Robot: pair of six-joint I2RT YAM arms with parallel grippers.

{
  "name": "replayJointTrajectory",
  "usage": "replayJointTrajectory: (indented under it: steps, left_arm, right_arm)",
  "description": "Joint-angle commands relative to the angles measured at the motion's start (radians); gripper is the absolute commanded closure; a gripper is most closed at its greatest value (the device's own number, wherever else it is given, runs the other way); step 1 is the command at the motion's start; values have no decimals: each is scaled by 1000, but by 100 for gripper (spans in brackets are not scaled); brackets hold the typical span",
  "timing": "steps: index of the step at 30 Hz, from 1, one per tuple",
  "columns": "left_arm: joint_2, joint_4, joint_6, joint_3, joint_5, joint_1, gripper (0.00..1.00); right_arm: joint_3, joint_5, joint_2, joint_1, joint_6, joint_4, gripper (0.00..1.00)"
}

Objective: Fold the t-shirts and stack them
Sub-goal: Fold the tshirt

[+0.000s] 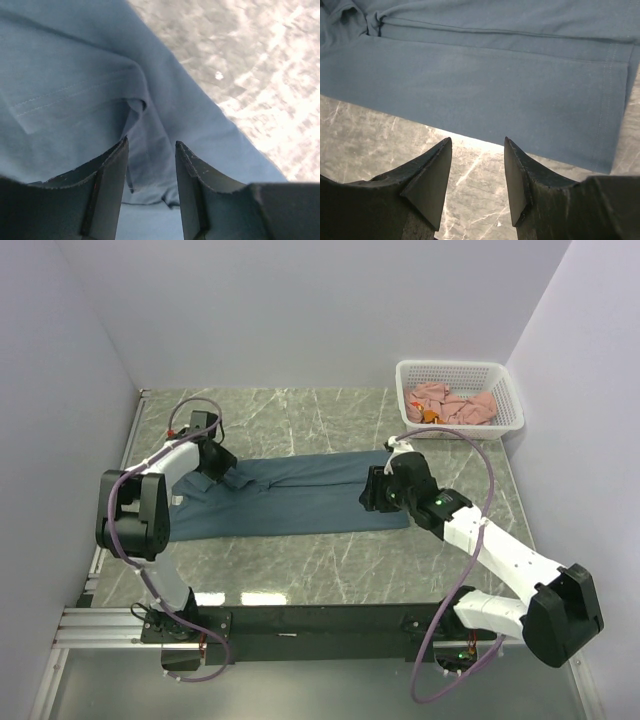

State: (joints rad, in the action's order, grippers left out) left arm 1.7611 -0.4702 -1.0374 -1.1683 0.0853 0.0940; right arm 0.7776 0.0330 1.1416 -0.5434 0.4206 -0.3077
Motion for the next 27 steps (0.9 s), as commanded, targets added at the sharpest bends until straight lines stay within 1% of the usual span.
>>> replayJointTrajectory:
  steps: [1,6,9,14,16,17,19,20,22,23,26,27]
  left_arm:
    - [-6,-47,-33,-28,85,16,52]
    - [-34,-61,-61,1,139,19,52]
    - [-46,-44,-46,18,165,23,52]
    - [4,-41,-21,-5,157,23,55]
    - [24,-27,-12,-16,157,24,62]
    - [35,-24,-3,-22,156,26,68]
    - [47,-27,7,-43,171,29,73]
    - [60,-28,16,-53,177,30,80]
    - [75,-38,25,-77,183,30,86]
    - [89,-42,34,-85,185,30,92]
    - [100,-50,60,-119,197,38,99]
    - [97,-48,71,-128,203,41,99]
  right_arm:
    - [-12,-31,-39,-6,-20,-4,47]
    - [-24,-28,-23,-4,-16,5,47]
    - [-32,-22,-19,-6,-16,13,47]
    - [-40,-21,-16,-6,-13,16,47]
    - [-43,-24,-20,-4,-13,15,47]
    - [-44,-24,-22,-6,-14,13,47]
    - [-46,-30,-26,-6,-16,5,47]
    - [-46,-31,-28,-6,-19,2,47]
    - [-51,-30,-29,-6,-20,-2,47]
    - [-51,-31,-32,-6,-20,-2,47]
    - [-55,-30,-36,-4,-19,-4,47]
    - [-58,-31,-37,-6,-19,-4,47]
